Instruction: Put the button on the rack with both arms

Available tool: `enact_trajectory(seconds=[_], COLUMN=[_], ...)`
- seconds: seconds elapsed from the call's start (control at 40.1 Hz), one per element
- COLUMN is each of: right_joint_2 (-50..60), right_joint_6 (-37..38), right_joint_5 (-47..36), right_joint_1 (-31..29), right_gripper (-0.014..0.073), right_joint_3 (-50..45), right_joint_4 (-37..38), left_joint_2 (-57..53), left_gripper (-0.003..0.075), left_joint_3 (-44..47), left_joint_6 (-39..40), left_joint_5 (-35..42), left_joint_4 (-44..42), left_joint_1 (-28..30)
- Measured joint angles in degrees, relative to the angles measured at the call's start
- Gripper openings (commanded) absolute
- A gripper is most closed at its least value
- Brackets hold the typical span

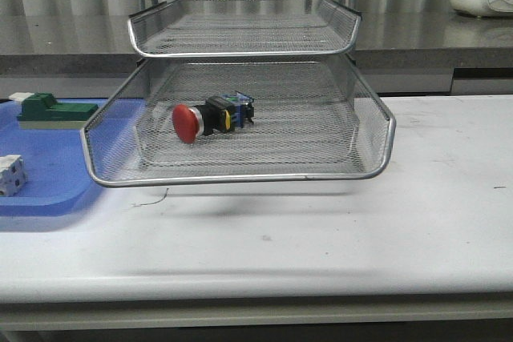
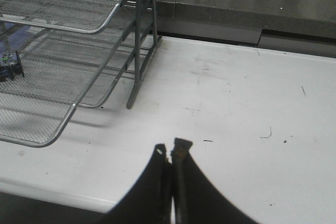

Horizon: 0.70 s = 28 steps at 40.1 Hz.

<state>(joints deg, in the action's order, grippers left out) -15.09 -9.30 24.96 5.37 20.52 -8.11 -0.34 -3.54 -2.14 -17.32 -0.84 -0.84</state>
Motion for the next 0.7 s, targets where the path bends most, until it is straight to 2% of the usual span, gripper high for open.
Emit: enact_trajectory(seconds=[0.224,0.698], right_joint_2=[0.0,0.0], right_joint_6=[0.0,0.0], right_joint_5=[0.0,0.0], right_joint_1=[0.0,0.0], right_gripper=[-0.0061,-0.0061], right_joint_3=[0.0,0.0], right_joint_4=[0.0,0.0], left_joint_2=[0.0,0.0], left_gripper=[-0.0019,-0.0019], left_joint_3=[3.92,3.92], left_joint_6=[0.0,0.03], left_joint_5=[6.03,6.41], left_joint_4=[-0.03,-0.03], left_joint_1=[1.15,1.15])
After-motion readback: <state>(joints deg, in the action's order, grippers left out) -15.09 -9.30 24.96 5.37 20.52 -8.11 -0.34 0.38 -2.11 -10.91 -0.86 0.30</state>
